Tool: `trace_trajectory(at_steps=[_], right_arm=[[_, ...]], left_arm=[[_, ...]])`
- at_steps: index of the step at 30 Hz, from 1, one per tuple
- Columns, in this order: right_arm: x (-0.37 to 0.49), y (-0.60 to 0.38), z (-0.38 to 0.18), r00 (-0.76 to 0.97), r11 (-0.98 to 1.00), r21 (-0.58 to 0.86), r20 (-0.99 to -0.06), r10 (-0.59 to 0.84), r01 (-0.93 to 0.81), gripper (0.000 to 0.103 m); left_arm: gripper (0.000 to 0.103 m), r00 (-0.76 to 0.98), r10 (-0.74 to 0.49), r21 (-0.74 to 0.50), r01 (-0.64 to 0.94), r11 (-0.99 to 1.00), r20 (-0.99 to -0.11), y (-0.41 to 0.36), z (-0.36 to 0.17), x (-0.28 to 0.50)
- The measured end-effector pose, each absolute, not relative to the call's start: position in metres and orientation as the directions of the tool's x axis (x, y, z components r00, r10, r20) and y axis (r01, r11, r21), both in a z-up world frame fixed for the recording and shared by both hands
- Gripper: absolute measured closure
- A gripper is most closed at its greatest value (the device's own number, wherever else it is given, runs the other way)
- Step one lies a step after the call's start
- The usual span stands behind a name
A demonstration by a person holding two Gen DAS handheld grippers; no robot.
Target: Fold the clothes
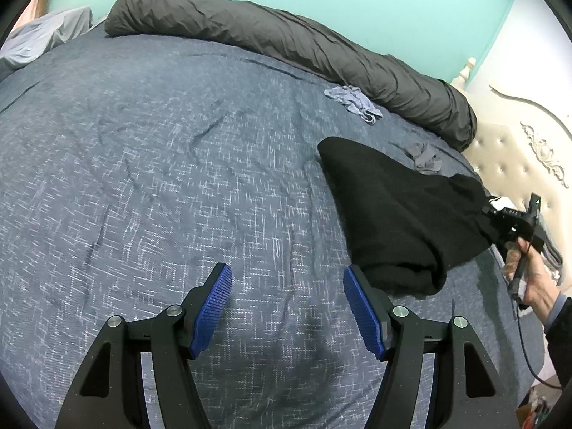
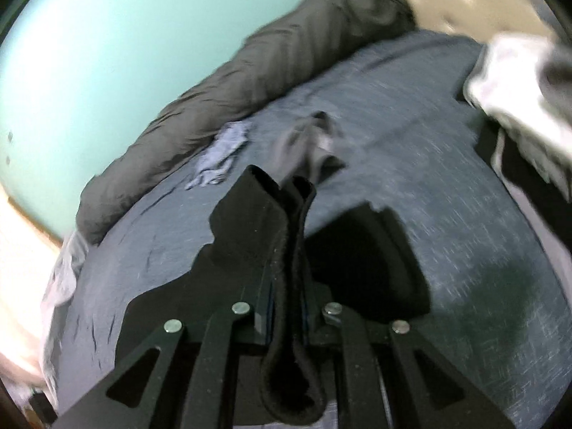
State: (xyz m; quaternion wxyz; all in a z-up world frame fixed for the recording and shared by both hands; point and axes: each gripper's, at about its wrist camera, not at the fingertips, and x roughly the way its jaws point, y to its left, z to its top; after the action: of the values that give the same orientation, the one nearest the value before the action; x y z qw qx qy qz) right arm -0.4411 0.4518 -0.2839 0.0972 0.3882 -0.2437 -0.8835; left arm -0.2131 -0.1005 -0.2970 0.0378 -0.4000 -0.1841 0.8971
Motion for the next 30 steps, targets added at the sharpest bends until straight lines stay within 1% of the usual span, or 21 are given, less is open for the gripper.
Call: trace_trajectory(at_steps=[3,4,5,6,7,8,10,11,13,15,17,22,23,25,30], right_arm=[[-0.446,0.464,-0.308,-0.66,-0.847,0.527,-0.66,-0.36,-0.065,0.093],[-0.449,0.466,-0.314,-0.644,-0.841,0.535,-0.671,-0.367,-0.079,0.091],[-0.45,0.468,-0.32,-0.633,-0.841,0.532,-0.686,-0.359,-0.099,0.086],[-0.449,0.47,-0.322,-0.634,-0.844,0.526,-0.69,-0.35,-0.107,0.085],[-0.447,0.471,-0.322,-0.639,-0.849,0.518,-0.689,-0.342,-0.105,0.081],[-0.446,0.473,-0.32,-0.644,-0.859,0.499,-0.695,-0.32,-0.111,0.071],[-0.44,0.477,-0.314,-0.66,-0.884,0.449,-0.705,-0.259,-0.133,0.062],[-0.433,0.479,-0.309,-0.674,-0.894,0.425,-0.703,-0.226,-0.144,0.061],[-0.413,0.481,-0.299,-0.71,-0.904,0.4,-0.68,-0.183,-0.151,0.051],[-0.387,0.478,-0.293,-0.736,-0.905,0.407,-0.65,-0.191,-0.126,0.05],[-0.363,0.472,-0.295,-0.731,-0.898,0.428,-0.645,-0.222,-0.106,0.048],[-0.303,0.456,-0.311,-0.718,-0.819,0.559,-0.622,-0.314,-0.126,0.047],[-0.295,0.451,-0.314,-0.715,-0.814,0.567,-0.621,-0.322,-0.126,0.047],[-0.278,0.441,-0.319,-0.71,-0.804,0.583,-0.617,-0.34,-0.121,0.047],[-0.26,0.425,-0.324,-0.717,-0.78,0.622,-0.575,-0.395,-0.07,0.047]], left_arm=[[0.034,-0.665,0.224,-0.351,0.062,-0.934,-0.713,-0.092,-0.301,-0.217],[0.034,-0.661,0.228,-0.349,0.055,-0.936,-0.715,-0.089,-0.302,-0.219],[0.034,-0.657,0.233,-0.349,0.049,-0.936,-0.717,-0.086,-0.303,-0.22],[0.034,-0.653,0.245,-0.359,0.044,-0.932,-0.716,-0.084,-0.304,-0.222],[0.034,-0.648,0.262,-0.376,0.04,-0.926,-0.715,-0.083,-0.305,-0.224],[0.034,-0.642,0.28,-0.393,0.037,-0.919,-0.714,-0.081,-0.306,-0.226],[0.034,-0.631,0.303,-0.409,0.025,-0.912,-0.714,-0.076,-0.308,-0.231],[0.034,-0.625,0.314,-0.416,0.018,-0.909,-0.714,-0.073,-0.309,-0.234],[0.034,-0.616,0.339,-0.436,0.007,-0.9,-0.711,-0.07,-0.31,-0.237],[0.034,-0.604,0.369,-0.461,-0.003,-0.888,-0.706,-0.065,-0.312,-0.242],[0.034,-0.598,0.395,-0.489,-0.005,-0.872,-0.697,-0.061,-0.313,-0.246],[0.034,-0.601,0.415,-0.525,0.01,-0.851,-0.683,-0.054,-0.308,-0.256],[0.033,-0.599,0.419,-0.527,0.006,-0.85,-0.682,-0.051,-0.305,-0.259],[0.023,-0.588,0.438,-0.548,0.01,-0.836,-0.68,-0.047,-0.306,-0.27],[0.023,-0.554,0.467,-0.585,0.045,-0.81,-0.689,-0.04,-0.321,-0.291]])
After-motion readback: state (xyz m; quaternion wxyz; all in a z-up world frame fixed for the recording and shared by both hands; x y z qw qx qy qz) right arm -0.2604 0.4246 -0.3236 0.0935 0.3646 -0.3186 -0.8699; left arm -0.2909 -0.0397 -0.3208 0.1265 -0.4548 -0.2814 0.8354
